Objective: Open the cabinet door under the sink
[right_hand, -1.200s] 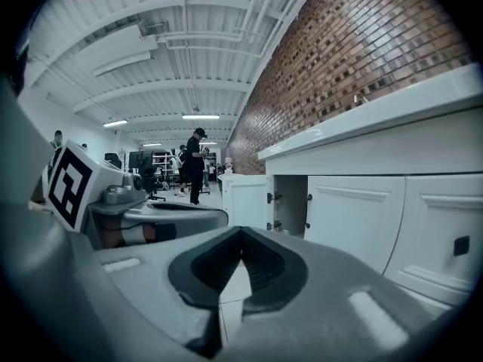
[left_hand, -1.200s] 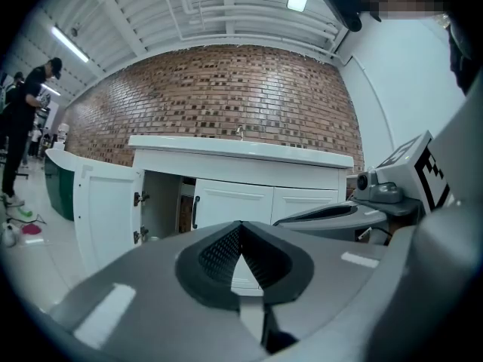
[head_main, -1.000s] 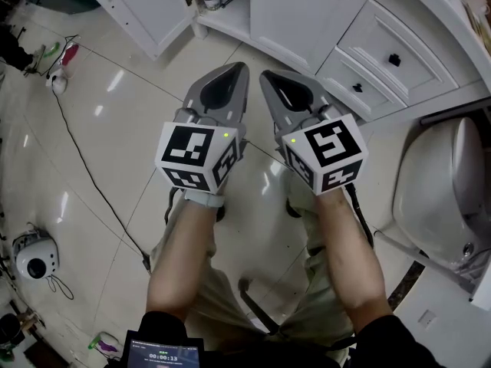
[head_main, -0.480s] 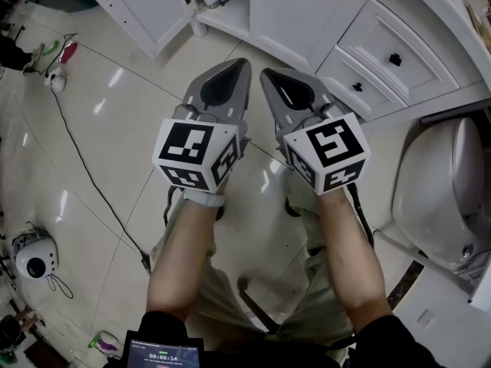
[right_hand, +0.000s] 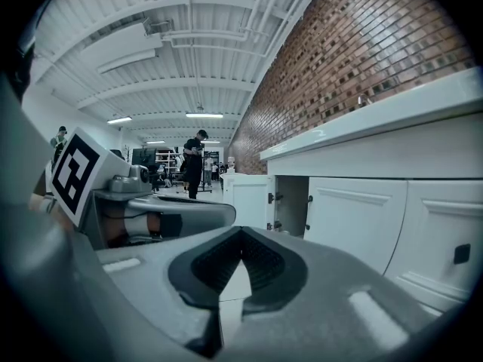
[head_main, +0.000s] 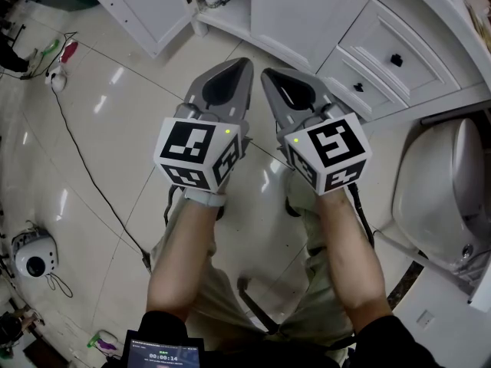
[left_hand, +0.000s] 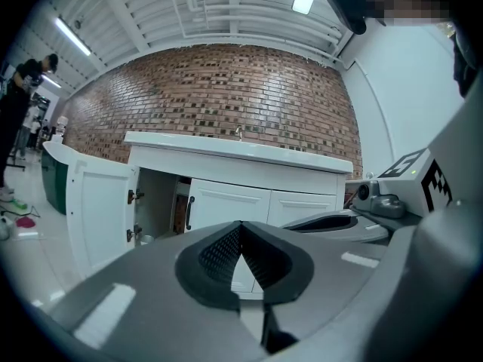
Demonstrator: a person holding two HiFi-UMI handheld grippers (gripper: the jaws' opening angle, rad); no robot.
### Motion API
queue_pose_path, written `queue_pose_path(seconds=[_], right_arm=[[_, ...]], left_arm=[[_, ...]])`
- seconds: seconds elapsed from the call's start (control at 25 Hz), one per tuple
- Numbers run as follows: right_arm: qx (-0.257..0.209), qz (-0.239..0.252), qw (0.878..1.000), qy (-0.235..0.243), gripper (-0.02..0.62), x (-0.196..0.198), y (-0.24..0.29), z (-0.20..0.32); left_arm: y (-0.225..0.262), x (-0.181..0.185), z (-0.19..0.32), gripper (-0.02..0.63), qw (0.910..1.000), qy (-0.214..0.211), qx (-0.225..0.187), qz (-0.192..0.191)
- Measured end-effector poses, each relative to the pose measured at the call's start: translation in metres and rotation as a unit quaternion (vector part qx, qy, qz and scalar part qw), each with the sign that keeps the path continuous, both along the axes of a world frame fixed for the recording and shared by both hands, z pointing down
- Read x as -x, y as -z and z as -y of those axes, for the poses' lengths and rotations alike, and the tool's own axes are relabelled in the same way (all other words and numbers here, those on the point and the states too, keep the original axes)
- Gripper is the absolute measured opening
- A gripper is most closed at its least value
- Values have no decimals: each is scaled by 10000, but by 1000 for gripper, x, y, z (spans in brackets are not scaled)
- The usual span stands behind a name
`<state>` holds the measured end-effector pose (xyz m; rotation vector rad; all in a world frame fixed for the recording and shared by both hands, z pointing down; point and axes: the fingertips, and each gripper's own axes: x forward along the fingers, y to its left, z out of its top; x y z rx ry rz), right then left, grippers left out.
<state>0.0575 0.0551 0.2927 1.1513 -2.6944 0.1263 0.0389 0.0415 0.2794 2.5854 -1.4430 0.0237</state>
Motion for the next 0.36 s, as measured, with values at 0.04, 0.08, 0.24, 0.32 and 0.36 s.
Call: queue_pose_path(seconds=[0.04,0.08,0.24,0.32,0.36], right_arm=[[0,0,10000,3,-9,0,0,0],[0,1,10000,6,-9,1,-1,0],[-4,8,10000,13,-9,1,-1,-1],[-7,9,10000,15,-9,1,-1,-1],[-7,10,10000,15,-9,1,-1,-1]], left_arm=[[0,0,0,15,10000,0,1,0],[-1,0,0,15,10000,-1,1,2],[-1,0,0,15,10000,-4,-3,0],[-1,-1,0,15,10000,-5,-6,0],[-1,-1,-1,15,10000,-6,-7,0]])
